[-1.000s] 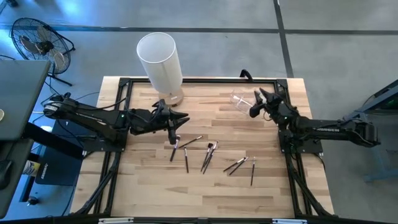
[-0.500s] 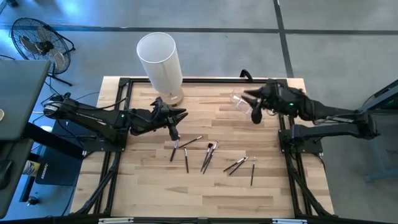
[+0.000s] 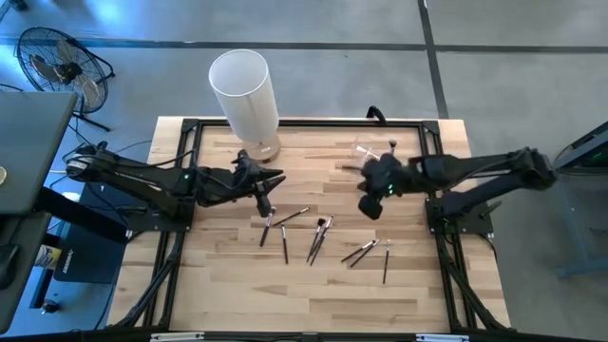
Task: Put items in baskets/containers
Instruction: Put the foundation brush into the transparent organizer
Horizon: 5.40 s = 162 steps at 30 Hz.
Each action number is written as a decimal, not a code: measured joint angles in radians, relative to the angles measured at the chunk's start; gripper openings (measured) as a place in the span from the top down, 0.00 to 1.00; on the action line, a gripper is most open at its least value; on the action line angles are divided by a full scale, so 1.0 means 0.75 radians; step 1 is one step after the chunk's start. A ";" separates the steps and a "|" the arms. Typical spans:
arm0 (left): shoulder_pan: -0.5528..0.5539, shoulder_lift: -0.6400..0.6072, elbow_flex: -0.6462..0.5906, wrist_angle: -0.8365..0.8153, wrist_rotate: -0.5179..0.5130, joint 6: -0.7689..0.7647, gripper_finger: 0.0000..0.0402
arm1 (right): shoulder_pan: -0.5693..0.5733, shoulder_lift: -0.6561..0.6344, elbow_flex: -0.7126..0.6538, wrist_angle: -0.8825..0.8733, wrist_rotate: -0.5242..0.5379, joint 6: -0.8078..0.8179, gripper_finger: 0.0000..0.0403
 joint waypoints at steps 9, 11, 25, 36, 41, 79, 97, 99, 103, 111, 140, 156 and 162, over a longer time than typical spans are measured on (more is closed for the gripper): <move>0.000 -0.147 0.002 -0.187 0.076 0.079 0.81 | 0.262 0.246 0.133 -0.280 -0.006 0.692 1.00; 0.000 -0.171 0.001 -0.230 0.083 0.096 0.81 | 0.307 0.285 0.132 -0.346 -0.046 0.910 0.99; 0.000 -0.165 0.000 -0.392 0.200 0.113 0.81 | 0.430 0.351 -0.195 -0.387 -0.350 1.854 0.88; 0.000 -0.179 0.000 -0.397 0.200 0.131 0.81 | 0.427 0.351 -0.441 -0.079 -0.402 1.953 0.73; 0.000 -0.178 0.000 -0.397 0.200 0.128 0.81 | 0.427 0.351 -0.483 -0.048 -0.391 1.958 0.73; 0.000 -0.178 0.000 -0.436 0.195 0.143 0.81 | 0.417 0.319 -0.503 0.036 -0.222 1.793 1.00; 0.000 -0.178 0.000 -0.393 0.186 0.143 0.81 | 0.422 0.273 -0.079 -0.535 0.304 1.610 1.00; 0.001 -0.178 0.000 -0.389 0.176 0.142 0.81 | 0.422 0.273 -0.063 -0.567 0.360 1.583 1.00; 0.001 -0.178 0.000 -0.363 0.115 0.142 0.81 | 0.411 0.273 -0.058 -0.605 0.469 1.518 1.00; 0.002 -0.178 0.000 -0.253 -0.018 0.136 0.81 | 0.340 0.235 -0.058 -0.666 0.647 1.368 1.00; 0.002 -0.178 0.000 -0.176 -0.257 0.168 0.81 | -0.449 -0.208 -0.316 0.382 0.851 -0.010 1.00; 0.002 -0.178 0.000 -0.176 -0.269 0.162 0.81 | -0.756 -0.204 -0.695 0.936 0.363 -0.197 1.00; 0.002 -0.178 0.000 -0.175 -0.269 0.162 0.81 | -0.764 -0.205 -0.655 0.896 0.282 -0.209 0.89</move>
